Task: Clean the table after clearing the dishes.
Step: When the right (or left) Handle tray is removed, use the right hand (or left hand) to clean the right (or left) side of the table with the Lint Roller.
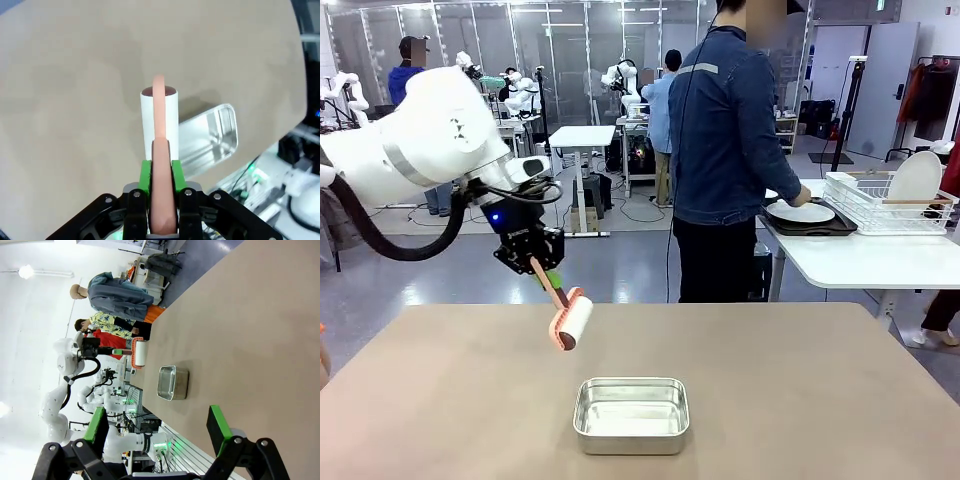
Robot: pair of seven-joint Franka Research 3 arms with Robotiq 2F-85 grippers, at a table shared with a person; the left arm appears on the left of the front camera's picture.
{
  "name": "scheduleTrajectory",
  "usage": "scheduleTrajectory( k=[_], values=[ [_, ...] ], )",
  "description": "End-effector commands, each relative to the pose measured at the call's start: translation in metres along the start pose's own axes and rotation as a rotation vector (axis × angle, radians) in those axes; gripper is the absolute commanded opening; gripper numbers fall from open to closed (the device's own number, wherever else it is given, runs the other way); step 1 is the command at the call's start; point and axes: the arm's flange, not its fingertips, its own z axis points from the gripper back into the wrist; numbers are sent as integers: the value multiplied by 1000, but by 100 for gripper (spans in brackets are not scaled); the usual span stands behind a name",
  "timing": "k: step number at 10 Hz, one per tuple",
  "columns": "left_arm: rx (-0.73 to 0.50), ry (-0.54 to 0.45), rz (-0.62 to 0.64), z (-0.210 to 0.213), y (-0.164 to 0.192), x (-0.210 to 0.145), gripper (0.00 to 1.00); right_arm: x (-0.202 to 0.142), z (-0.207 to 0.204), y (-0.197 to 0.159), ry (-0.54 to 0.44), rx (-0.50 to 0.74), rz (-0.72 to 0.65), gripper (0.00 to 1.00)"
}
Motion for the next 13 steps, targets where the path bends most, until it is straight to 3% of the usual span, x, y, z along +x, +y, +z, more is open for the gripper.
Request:
scheduleTrajectory(
  k=[1, 5, 11, 13],
  values=[
    [-135, -53, 121, -12, 39, 15, 20, 0, -1, 3, -3, 6, 8, 100],
    [-221, 5, 186, -52, 87, 19, 20, 0, -1, 3, -3, 6, 8, 100],
    [-339, -65, 161, -117, 168, 16, 20, 0, -1, 3, -3, 6, 8, 100],
    [-344, -56, 214, -126, 194, 14, 20, 0, -1, 3, -3, 6, 8, 100]
  ],
)
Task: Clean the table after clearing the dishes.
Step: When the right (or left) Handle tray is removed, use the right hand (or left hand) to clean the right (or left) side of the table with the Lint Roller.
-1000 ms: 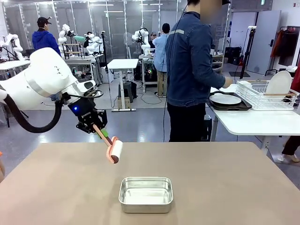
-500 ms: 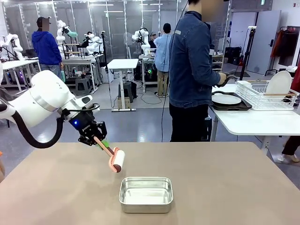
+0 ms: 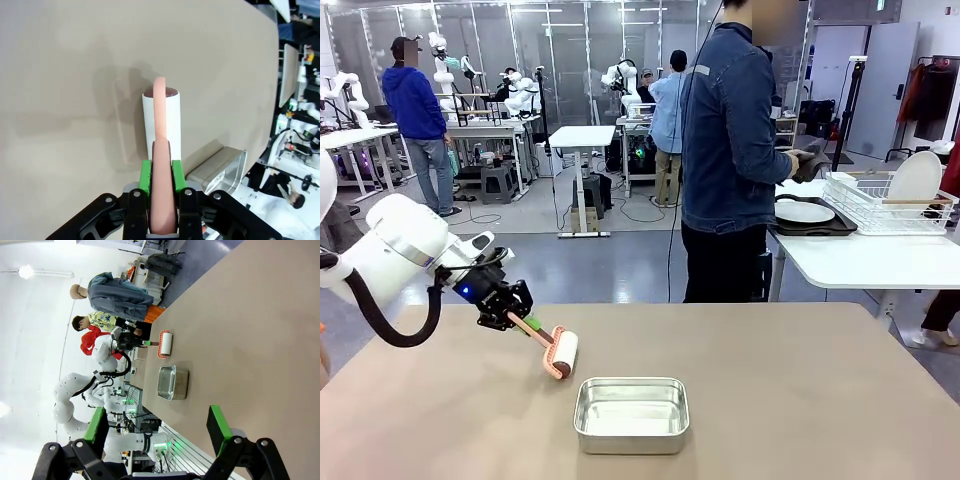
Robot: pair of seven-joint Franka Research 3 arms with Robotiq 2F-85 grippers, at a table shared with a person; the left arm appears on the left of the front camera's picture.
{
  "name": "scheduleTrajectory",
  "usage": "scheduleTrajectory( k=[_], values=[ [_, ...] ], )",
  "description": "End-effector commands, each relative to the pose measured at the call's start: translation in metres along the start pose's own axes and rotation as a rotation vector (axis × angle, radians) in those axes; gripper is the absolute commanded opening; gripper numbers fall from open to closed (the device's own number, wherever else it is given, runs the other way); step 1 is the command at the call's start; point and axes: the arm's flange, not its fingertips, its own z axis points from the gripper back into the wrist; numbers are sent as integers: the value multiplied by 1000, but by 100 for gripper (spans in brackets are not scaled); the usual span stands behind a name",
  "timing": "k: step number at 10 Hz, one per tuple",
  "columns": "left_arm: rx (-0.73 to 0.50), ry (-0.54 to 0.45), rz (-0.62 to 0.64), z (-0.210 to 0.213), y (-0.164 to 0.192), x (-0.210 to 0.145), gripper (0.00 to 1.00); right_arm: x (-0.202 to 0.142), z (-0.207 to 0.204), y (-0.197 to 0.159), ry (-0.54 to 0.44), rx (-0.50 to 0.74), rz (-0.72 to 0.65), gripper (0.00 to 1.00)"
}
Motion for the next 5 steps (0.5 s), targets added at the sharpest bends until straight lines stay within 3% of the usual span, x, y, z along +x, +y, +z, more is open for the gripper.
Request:
scheduleTrajectory(
  k=[1, 2, 4, 5],
  values=[
    [19, -42, 11, 0, 30, 0, 20, 0, -1, 3, -3, 6, 8, 100],
    [90, -143, 43, 7, 45, -1, 20, 0, -1, 3, -3, 6, 8, 100],
    [135, -169, 107, 29, 75, -12, 20, 0, -1, 3, -3, 6, 8, 100],
    [213, -203, 139, 45, 93, -18, 20, 0, -1, 3, -3, 6, 8, 100]
  ],
)
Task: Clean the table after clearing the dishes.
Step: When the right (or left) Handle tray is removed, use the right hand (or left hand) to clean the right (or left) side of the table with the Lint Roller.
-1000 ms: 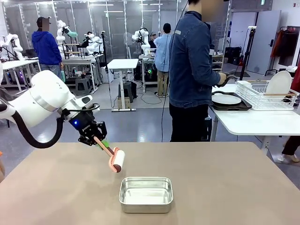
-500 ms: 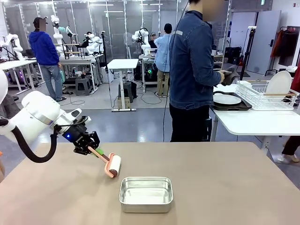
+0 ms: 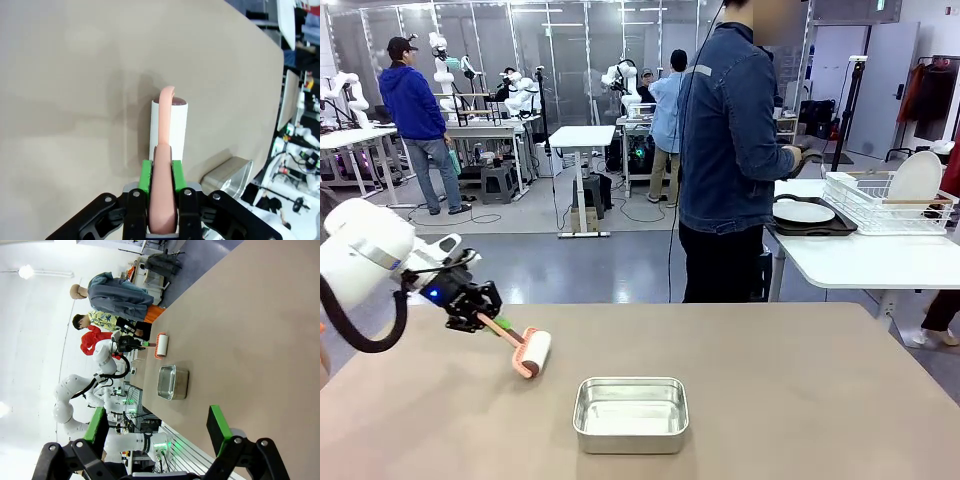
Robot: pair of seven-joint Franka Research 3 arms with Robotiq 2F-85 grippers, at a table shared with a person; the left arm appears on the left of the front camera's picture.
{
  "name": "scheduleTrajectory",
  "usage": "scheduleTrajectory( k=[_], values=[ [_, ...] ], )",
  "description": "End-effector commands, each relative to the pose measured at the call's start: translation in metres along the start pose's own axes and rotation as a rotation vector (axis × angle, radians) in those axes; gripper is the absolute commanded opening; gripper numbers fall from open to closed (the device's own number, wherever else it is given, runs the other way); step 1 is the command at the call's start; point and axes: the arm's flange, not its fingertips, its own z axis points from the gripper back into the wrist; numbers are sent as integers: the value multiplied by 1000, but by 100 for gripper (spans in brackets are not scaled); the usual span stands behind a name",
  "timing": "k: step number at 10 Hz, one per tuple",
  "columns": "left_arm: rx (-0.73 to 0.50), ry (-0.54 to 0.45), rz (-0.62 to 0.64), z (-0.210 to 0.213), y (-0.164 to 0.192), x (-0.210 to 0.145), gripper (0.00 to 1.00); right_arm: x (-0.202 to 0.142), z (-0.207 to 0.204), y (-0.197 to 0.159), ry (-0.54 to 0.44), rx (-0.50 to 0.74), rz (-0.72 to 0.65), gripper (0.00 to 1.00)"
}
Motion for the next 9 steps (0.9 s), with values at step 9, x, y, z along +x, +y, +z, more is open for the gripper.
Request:
scheduleTrajectory(
  k=[9],
  values=[
    [633, -386, 121, 104, 84, -11, 20, 1, -1, 3, -3, 6, 8, 100]
  ],
)
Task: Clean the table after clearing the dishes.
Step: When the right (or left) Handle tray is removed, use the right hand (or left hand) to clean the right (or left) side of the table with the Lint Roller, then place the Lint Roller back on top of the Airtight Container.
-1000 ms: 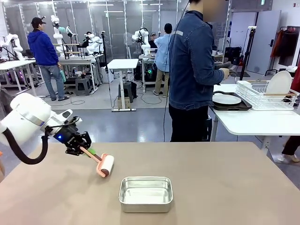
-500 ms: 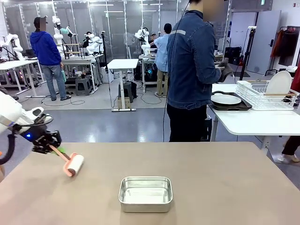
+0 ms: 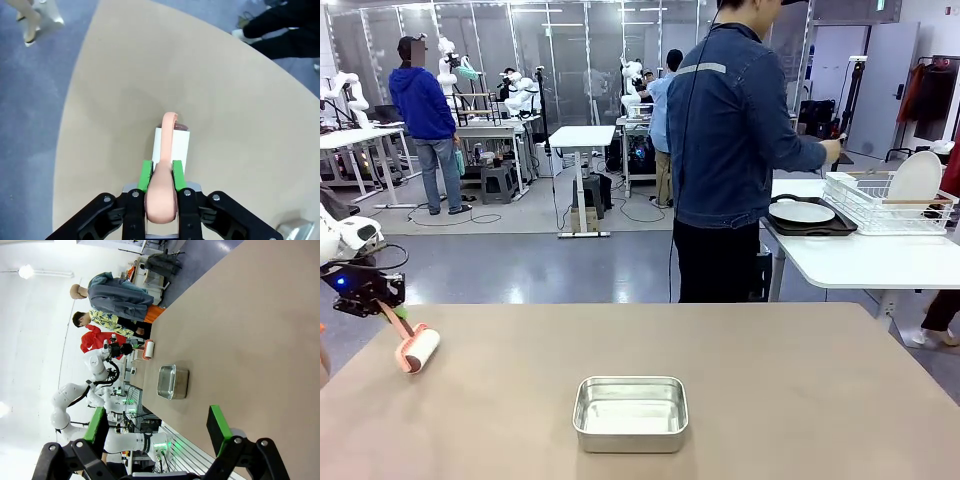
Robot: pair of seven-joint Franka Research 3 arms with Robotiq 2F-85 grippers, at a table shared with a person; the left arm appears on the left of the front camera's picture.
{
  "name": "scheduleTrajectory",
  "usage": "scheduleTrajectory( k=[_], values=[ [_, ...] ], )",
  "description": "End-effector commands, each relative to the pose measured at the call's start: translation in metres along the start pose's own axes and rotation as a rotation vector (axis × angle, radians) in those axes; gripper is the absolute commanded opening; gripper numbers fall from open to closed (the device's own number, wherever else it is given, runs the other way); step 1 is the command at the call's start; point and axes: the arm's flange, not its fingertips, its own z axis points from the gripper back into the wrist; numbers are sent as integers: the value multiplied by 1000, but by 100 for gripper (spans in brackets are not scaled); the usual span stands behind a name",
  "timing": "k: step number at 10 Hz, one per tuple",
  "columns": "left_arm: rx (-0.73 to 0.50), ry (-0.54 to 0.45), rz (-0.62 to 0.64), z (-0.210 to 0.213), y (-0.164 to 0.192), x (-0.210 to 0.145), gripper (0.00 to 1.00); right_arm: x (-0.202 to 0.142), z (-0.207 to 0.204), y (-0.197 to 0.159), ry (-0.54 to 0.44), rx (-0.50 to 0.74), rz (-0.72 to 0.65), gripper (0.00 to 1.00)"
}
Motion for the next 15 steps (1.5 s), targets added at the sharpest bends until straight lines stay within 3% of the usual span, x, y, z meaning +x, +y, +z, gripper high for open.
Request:
scheduleTrajectory(
  k=[1, 8, 9, 15],
  values=[
    [172, -55, -5, -14, -3, -5, 20, 1, -1, 3, -3, 6, 8, 100],
    [205, -282, -132, 122, -72, -20, 20, 1, -1, 3, -3, 6, 8, 100],
    [163, -230, -150, 103, -62, 0, 20, 1, -1, 3, -3, 6, 8, 100],
    [163, -230, -150, 103, -62, 0, 20, 1, -1, 3, -3, 6, 8, 100]
  ],
)
